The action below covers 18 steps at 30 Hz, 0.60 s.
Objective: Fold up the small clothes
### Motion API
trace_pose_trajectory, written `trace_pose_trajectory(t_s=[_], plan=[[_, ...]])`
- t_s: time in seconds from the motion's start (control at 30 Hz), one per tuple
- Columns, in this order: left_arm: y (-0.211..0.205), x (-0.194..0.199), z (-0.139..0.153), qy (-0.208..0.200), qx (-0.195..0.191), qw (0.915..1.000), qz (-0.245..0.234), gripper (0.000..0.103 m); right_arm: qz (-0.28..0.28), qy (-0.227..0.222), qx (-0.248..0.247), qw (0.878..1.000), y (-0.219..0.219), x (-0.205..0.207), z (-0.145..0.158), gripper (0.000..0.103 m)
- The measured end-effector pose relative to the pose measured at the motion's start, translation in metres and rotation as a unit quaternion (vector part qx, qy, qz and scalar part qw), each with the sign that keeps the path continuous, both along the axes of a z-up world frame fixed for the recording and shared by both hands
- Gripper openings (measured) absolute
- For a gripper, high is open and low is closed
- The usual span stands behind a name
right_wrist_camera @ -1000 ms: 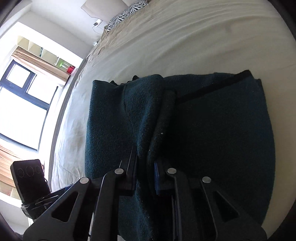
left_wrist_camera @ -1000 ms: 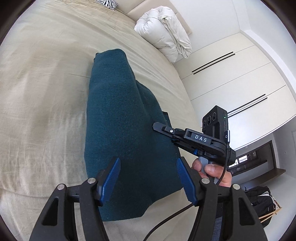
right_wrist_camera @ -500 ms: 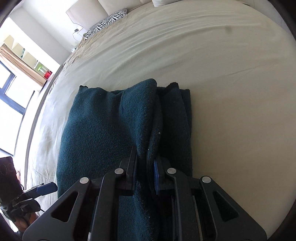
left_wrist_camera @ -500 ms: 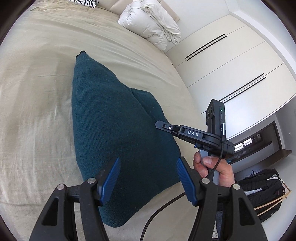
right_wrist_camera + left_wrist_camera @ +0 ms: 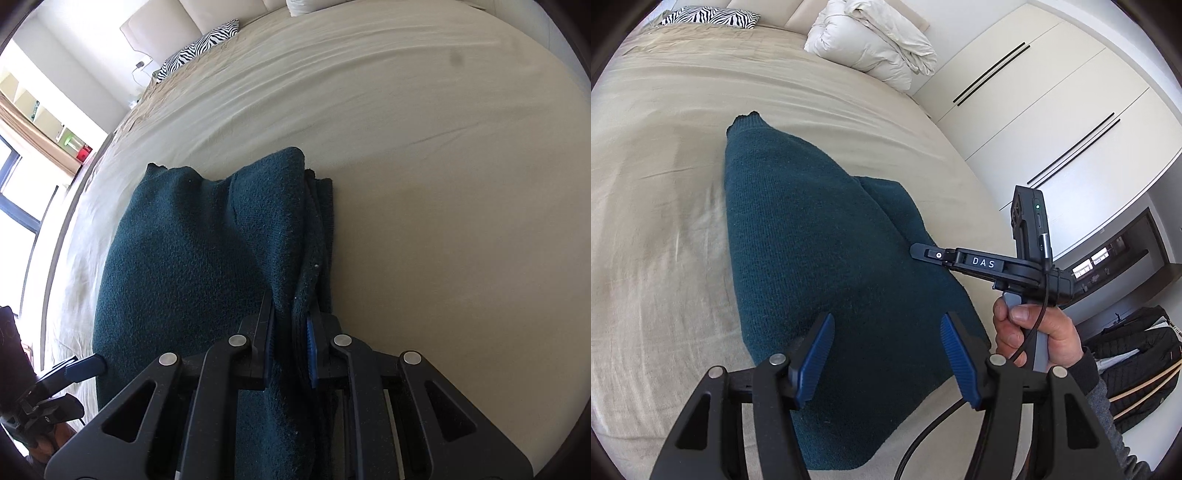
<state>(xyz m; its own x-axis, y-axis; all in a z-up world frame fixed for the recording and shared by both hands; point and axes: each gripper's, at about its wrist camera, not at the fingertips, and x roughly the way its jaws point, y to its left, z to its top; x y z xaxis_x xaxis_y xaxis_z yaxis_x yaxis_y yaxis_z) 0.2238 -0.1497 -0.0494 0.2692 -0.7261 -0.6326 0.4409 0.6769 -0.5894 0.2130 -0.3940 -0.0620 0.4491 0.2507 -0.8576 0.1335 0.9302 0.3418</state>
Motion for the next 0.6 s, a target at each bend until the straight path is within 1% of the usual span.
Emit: trace_pose_trajectory(t_s=[0.07,0.1,0.13,0.2,0.27,0.37,0.4,0.43,0.5,0.57,0.6], plan=[[-0.008,0.005,-0.005,-0.006,0.020,0.9998,-0.005,0.056,0.006,0.003,-0.009,1.000,-0.003,0.001,-0.007,0.013],[-0.010,0.007,-0.010,-0.003,0.028,0.9996,-0.006,0.054,0.006,0.003,-0.006,1.000,-0.005,0.002,-0.008,0.013],[-0.012,0.010,-0.015,0.003,0.035,0.9994,-0.007,0.049,0.005,0.002,-0.002,1.000,-0.004,0.004,-0.014,0.013],[-0.012,0.014,-0.024,0.012,0.041,0.9990,-0.012,0.047,-0.004,-0.004,0.016,1.000,-0.012,0.001,-0.023,0.013],[-0.012,0.014,-0.025,0.011,0.043,0.9990,-0.012,0.046,-0.010,-0.014,0.029,0.999,-0.021,-0.007,-0.028,0.013],[-0.008,0.015,-0.016,0.018,0.040,0.9990,-0.007,0.044,-0.014,-0.020,0.042,0.999,-0.023,-0.011,-0.032,0.014],[-0.004,0.016,-0.009,0.018,0.032,0.9993,-0.002,0.044,-0.014,-0.021,0.043,0.999,-0.023,-0.012,-0.032,0.014],[0.000,0.018,0.000,0.010,0.025,0.9996,0.003,0.044,-0.014,-0.022,0.042,0.999,-0.022,-0.012,-0.034,0.014],[0.002,0.029,0.015,-0.015,0.030,0.9994,0.014,0.045,-0.014,-0.024,0.040,0.999,-0.021,-0.016,-0.033,0.015],[-0.001,0.047,0.022,-0.019,0.031,0.9992,0.017,0.046,-0.016,-0.026,0.038,0.999,-0.019,-0.019,-0.033,0.015],[-0.005,0.058,0.024,-0.018,0.032,0.9992,0.019,0.046,-0.016,-0.029,0.038,0.999,-0.023,-0.025,-0.029,0.015]])
